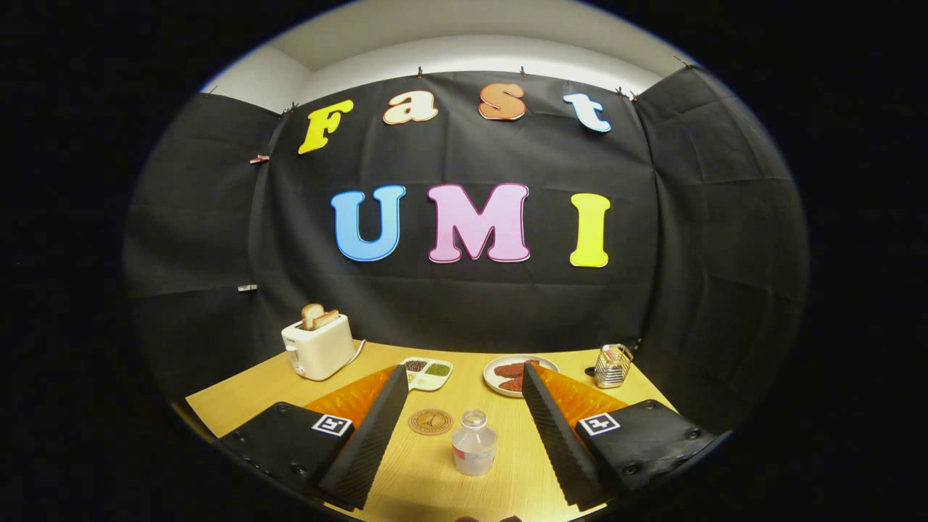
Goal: Take the bottle from table, then pour the juice into the cup, finally place the bottle on the coaster
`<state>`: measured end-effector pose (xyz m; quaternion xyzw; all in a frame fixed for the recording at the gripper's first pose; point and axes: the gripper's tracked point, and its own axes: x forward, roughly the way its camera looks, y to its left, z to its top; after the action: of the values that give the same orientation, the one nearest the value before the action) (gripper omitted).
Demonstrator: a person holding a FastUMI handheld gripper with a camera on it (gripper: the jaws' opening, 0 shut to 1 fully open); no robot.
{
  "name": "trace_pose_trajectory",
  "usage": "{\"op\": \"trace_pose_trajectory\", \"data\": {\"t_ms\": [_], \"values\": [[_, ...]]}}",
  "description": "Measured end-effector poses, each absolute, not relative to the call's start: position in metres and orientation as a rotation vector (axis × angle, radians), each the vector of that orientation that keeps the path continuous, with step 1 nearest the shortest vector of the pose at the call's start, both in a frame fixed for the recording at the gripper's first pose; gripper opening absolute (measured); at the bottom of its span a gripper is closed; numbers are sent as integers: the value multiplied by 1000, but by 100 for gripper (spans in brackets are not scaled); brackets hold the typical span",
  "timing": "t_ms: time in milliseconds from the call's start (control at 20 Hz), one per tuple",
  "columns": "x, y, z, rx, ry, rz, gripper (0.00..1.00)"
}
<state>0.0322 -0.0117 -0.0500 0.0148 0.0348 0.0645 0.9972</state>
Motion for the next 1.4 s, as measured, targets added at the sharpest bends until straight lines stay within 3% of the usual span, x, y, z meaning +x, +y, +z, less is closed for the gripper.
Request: {"op": "trace_pose_trajectory", "data": {"t_ms": [650,1400], "values": [[48,-12,-83,4,79,119,97],[94,-3,-174,-27,136,124,98]]}}
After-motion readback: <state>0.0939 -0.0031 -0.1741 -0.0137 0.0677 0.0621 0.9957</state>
